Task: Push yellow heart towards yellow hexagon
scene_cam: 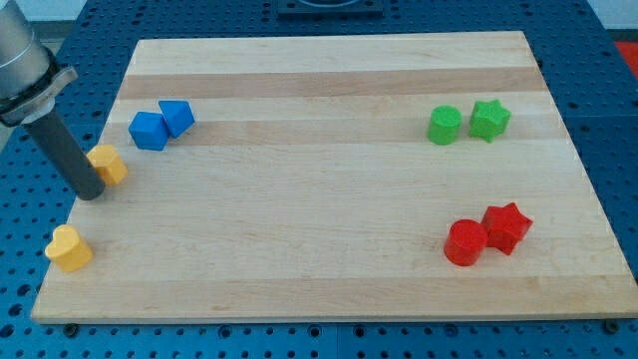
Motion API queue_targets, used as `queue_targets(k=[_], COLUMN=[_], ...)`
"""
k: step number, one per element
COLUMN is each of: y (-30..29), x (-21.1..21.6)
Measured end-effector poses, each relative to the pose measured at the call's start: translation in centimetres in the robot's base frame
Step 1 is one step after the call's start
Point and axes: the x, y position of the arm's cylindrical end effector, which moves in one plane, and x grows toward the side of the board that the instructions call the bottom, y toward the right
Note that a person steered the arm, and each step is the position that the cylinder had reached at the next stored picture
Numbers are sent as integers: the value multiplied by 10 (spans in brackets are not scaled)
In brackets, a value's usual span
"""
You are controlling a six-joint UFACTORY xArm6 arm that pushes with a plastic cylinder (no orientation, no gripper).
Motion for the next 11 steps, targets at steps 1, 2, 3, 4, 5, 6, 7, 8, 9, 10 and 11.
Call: queue_targets(k=[1, 2, 3, 4, 5, 6, 7, 8, 9, 10, 11], y=[11, 11, 24, 16, 22, 78, 50, -26, -24, -26, -25], x=[-42, -27, 41, 102, 116, 131, 145, 142, 138, 118, 79])
